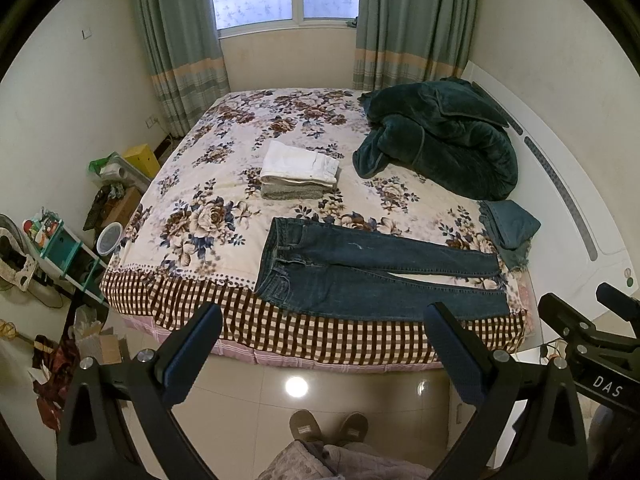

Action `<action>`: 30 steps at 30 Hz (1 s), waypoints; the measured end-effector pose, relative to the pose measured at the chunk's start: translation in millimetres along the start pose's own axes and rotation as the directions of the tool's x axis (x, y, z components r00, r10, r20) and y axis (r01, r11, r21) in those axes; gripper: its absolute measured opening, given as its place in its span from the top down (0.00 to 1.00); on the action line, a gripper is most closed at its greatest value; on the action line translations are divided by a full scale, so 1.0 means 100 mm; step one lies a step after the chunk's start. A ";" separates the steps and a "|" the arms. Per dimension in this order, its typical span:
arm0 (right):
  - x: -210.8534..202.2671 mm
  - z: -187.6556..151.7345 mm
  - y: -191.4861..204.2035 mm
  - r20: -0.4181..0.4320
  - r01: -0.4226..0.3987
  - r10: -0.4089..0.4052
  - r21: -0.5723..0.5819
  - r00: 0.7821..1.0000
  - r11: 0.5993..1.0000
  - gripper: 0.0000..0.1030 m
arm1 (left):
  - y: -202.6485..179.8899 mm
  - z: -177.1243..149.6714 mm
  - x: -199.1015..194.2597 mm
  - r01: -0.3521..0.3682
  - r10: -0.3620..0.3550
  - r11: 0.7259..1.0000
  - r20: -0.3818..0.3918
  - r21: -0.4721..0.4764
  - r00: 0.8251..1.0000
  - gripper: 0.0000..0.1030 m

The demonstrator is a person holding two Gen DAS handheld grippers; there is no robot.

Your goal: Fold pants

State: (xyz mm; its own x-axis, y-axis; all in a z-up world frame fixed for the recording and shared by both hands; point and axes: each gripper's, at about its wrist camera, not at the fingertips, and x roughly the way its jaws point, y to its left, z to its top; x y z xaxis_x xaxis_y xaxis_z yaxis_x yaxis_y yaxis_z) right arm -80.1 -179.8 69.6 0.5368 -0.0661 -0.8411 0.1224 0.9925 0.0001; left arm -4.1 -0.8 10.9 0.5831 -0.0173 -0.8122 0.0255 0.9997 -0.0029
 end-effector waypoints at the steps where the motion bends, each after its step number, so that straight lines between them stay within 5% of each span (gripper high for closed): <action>1: 0.01 -0.01 0.00 -0.002 -0.001 0.001 -0.001 1.000 1.000 0.00 | -0.01 -0.02 0.03 -0.001 0.001 1.000 -0.002 -0.002 1.000 0.00; 11: 0.33 -0.13 -0.11 -0.010 0.007 -0.006 0.034 1.000 0.999 0.00 | -0.09 0.10 0.33 -0.079 0.082 0.995 0.041 -0.062 0.996 0.00; 17: 0.88 0.03 -0.39 -0.026 0.070 -0.069 0.077 0.997 0.995 0.00 | -0.11 0.34 0.75 -0.172 0.178 0.981 0.056 -0.091 0.982 0.00; 30: 2.62 0.89 -0.85 -0.181 0.182 -0.155 0.141 0.971 0.973 0.00 | -0.14 1.14 2.55 -0.192 0.188 0.981 -0.096 -0.036 0.977 0.00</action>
State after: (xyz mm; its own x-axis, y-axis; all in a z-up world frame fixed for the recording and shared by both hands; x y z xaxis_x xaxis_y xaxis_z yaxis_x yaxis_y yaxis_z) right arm 124.4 -290.3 -102.6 0.3513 -0.1995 -0.9148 0.3341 0.9394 -0.0765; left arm 236.6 -21.6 -130.1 0.4968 0.1731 -0.8504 -0.1165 0.9843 0.1323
